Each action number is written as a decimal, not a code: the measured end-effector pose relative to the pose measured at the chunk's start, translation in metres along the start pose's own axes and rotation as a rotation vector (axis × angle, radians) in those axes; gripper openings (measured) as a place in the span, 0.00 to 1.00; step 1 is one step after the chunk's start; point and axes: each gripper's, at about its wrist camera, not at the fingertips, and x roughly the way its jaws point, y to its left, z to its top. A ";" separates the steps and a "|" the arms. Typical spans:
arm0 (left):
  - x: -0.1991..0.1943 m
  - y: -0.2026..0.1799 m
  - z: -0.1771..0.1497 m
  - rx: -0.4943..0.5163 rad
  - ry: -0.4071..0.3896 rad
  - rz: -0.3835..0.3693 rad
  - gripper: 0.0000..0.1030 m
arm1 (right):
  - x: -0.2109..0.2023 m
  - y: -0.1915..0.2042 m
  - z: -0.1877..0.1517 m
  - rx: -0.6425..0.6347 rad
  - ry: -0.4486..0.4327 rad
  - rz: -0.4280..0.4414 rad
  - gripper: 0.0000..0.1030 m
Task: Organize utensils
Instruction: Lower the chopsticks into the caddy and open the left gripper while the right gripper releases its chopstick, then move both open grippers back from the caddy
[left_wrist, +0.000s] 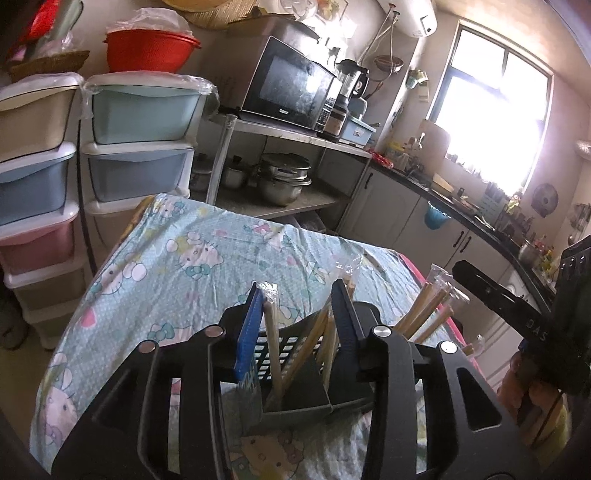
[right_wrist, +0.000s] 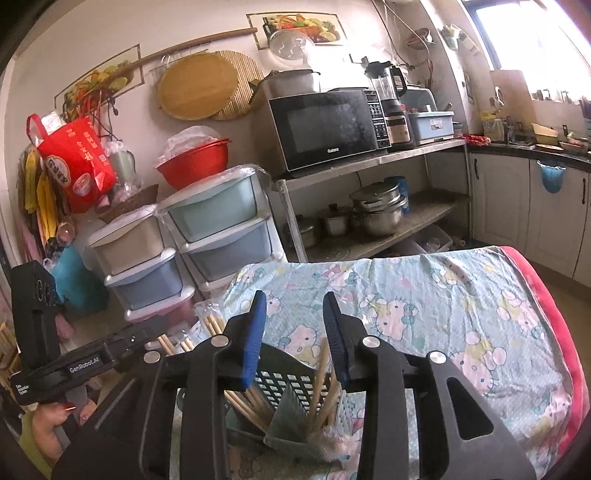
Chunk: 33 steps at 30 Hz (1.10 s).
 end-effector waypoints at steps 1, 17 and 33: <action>-0.001 0.000 0.000 -0.002 0.001 0.001 0.34 | -0.001 -0.001 -0.001 0.003 0.001 0.000 0.31; -0.021 0.001 -0.017 -0.013 -0.006 0.044 0.84 | -0.029 0.000 -0.021 -0.010 0.023 0.004 0.47; -0.035 -0.015 -0.062 0.012 0.035 0.068 0.90 | -0.065 0.010 -0.058 -0.047 0.051 0.011 0.68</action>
